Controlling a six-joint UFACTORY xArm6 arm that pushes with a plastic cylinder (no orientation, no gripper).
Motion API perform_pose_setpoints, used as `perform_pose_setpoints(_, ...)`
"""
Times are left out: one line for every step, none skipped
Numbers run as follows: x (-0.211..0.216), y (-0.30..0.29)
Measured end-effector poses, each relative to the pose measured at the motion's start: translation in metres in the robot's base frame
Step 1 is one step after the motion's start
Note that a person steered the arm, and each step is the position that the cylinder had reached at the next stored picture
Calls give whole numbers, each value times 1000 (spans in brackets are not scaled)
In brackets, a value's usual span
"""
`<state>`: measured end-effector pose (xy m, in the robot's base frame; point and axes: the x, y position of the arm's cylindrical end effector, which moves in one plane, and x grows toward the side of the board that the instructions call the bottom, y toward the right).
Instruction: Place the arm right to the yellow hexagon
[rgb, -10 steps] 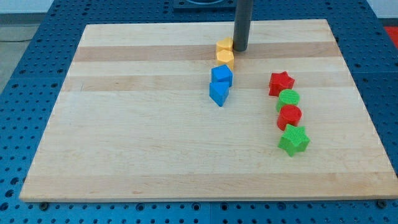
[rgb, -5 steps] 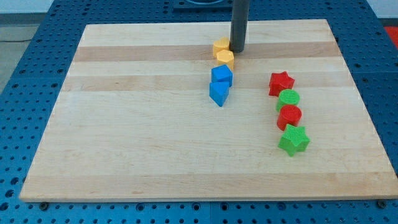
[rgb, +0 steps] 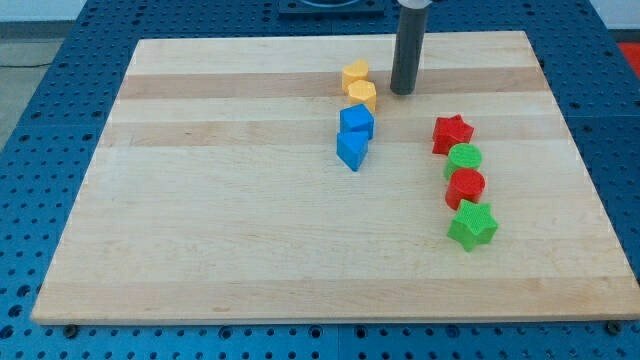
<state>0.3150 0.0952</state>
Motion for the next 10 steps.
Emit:
perform_pose_setpoints(7, 0)
perform_pose_setpoints(11, 0)
perform_pose_setpoints(12, 0)
perform_pose_setpoints(12, -6)
perform_pose_setpoints(12, -11)
perform_pose_setpoints(12, -11)
perform_pose_setpoints(18, -12)
perform_pose_setpoints(23, -12)
perform_pose_setpoints(25, -15)
perform_pose_setpoints(25, -17)
